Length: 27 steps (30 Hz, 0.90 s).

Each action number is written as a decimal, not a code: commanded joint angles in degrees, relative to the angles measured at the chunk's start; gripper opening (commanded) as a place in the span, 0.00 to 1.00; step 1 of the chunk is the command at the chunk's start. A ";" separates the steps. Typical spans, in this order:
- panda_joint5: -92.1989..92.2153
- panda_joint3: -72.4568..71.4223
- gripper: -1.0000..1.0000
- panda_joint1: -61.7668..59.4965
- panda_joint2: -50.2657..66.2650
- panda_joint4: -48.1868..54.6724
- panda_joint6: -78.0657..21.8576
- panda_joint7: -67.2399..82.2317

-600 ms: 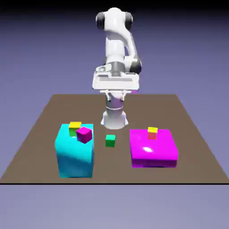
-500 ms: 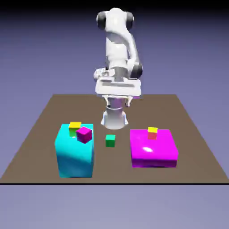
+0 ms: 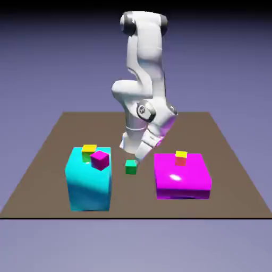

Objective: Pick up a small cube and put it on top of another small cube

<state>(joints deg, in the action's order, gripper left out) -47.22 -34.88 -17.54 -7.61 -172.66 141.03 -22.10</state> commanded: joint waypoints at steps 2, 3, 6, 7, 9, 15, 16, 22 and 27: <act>-2.49 0.76 0.50 -0.27 1.61 0.47 -0.14 -1.72; -4.98 1.52 0.50 -0.54 3.22 0.94 -0.27 -3.44; -12.45 3.81 0.50 -1.35 8.05 2.36 -0.67 -8.61; -14.94 4.57 0.50 -1.62 9.66 2.83 -0.81 -10.34; -19.92 6.10 0.50 -2.16 12.88 3.77 -1.08 -13.78; -31.36 9.61 0.00 -3.41 20.28 5.94 -1.69 -21.70; -31.36 9.61 0.00 -3.41 20.28 5.94 -1.69 -21.70; -16.42 5.03 0.00 -1.78 10.62 3.11 -0.89 -11.36; -3.97 1.21 0.00 -0.43 2.57 0.75 -0.22 -2.75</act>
<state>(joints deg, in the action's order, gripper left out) -51.07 -33.65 -17.96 -5.04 -171.91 140.79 -24.76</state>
